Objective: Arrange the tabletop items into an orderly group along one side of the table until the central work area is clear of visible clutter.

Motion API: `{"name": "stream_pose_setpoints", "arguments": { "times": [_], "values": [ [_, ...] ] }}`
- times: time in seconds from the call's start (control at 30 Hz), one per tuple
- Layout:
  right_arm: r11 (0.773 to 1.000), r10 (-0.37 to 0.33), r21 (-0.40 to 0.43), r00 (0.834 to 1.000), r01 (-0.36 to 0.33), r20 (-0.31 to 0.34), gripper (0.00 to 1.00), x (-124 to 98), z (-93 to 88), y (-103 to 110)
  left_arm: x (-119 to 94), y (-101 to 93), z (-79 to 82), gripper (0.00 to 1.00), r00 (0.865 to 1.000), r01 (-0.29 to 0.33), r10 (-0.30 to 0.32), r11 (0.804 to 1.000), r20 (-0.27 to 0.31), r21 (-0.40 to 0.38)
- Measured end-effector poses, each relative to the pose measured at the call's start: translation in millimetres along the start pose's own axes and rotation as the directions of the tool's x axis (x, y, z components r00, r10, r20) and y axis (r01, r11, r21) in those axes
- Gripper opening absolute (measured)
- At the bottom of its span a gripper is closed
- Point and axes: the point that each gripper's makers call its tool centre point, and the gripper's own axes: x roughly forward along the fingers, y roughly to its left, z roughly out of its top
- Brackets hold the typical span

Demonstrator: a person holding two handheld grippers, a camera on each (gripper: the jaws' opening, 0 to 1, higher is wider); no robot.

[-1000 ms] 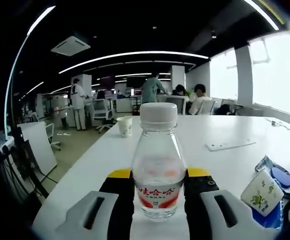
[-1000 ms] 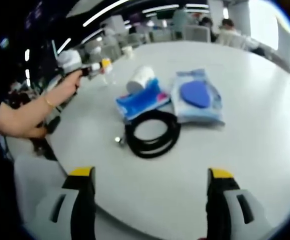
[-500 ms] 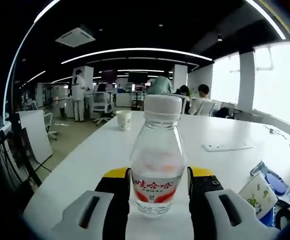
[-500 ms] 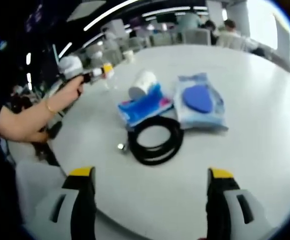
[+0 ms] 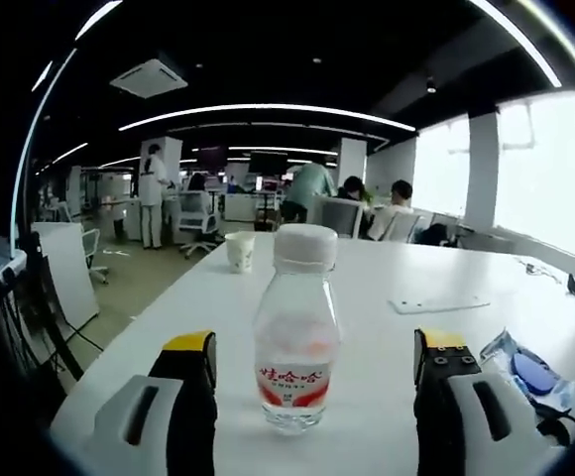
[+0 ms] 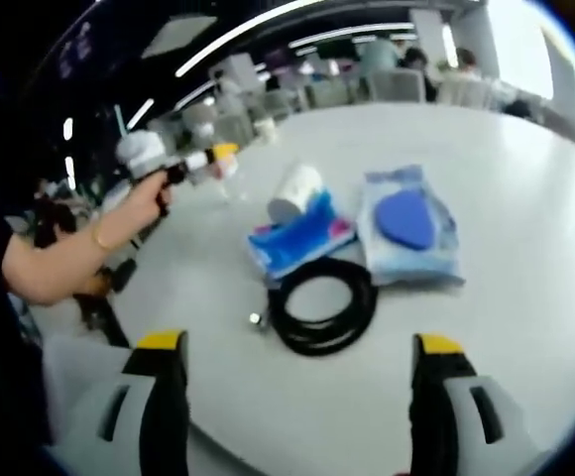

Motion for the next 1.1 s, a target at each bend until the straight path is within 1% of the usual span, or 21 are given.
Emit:
{"name": "stream_pose_setpoints", "arguments": {
  "times": [0.07,0.13,0.17,0.2,0.23,0.27,0.37,0.4,0.53,0.63,0.73,0.83,0.97,1.03,1.1],
  "values": [
    [1.0,0.011,0.003,1.0,-0.011,0.022,0.91,0,7.3,2,-3,-3.3,4.6,0.88,1.0,0.009,-0.009,1.0,0.004,0.011],
    [1.0,0.011,-0.018,1.0,-0.01,0.022,0.9,-1,11.2,3,-6,-7.4,9.6,0.9,1.0,0.024,-0.025,1.0,0.015,0.008],
    [0.997,-0.004,-0.081,0.999,0.002,-0.031,0.9,-1,8.0,0,-8,-9.9,10.9,0.92,0.999,0.035,-0.035,0.999,0.011,0.003],
    [0.991,-0.025,-0.13,0.999,0.022,-0.02,0.91,0,13.2,-2,-9,-11.6,11.8,0.93,0.999,0.041,-0.041,0.999,0.01,0.003],
    [0.988,-0.03,-0.151,1.0,0.029,-0.005,0.91,0,19.4,-2,-12,-14.1,13.2,0.93,0.999,0.052,-0.052,0.999,0.009,0.003],
    [0.99,-0.015,-0.138,1.0,0.014,-0.003,0.91,1,22.0,2,-14,-15.5,14.2,0.94,0.998,0.057,-0.057,0.998,0.008,0.003],
    [0.995,0.034,-0.095,0.999,-0.03,0.039,0.91,3,37.7,9,-20,-20.5,16.6,0.96,0.997,0.081,-0.081,0.997,0.003,0.01],
    [0.995,0.053,-0.083,0.998,-0.049,0.044,0.91,4,42.1,11,-22,-22.7,17.0,0.97,0.996,0.092,-0.092,0.996,-0.002,0.013],
    [0.991,0.066,-0.118,0.997,-0.06,0.046,0.91,7,54.3,12,-31,-32.2,16.0,0.99,0.99,0.139,-0.138,0.99,-0.027,0.019],
    [0.989,0.093,-0.118,0.994,-0.087,0.049,0.91,9,60.6,15,-36,-34.7,12.6,0.99,0.987,0.151,-0.149,0.988,-0.053,0.037],
    [0.983,0.1,-0.157,0.994,-0.09,0.054,0.91,11,68.3,17,-40,-37.6,7.2,0.99,0.982,0.173,-0.169,0.984,-0.088,0.038],
    [0.983,0.123,-0.141,0.991,-0.114,0.06,0.9,15,76.3,18,-47,-42.9,1.6,0.99,0.973,0.204,-0.198,0.978,-0.12,0.046],
    [0.981,0.125,-0.157,0.99,-0.114,0.065,0.88,20,85.0,18,-55,-48.8,-0.6,0.99,0.964,0.238,-0.227,0.969,-0.135,0.066],
    [0.979,0.122,-0.172,0.99,-0.107,0.078,0.86,26,93.9,17,-60,-51.0,-0.9,0.99,0.961,0.251,-0.239,0.965,-0.136,0.074],
    [0.978,0.128,-0.173,0.989,-0.112,0.08,0.84,31,98.1,19,-62,-51.9,-3.0,0.99,0.958,0.258,-0.245,0.963,-0.146,0.075]
  ]
}}
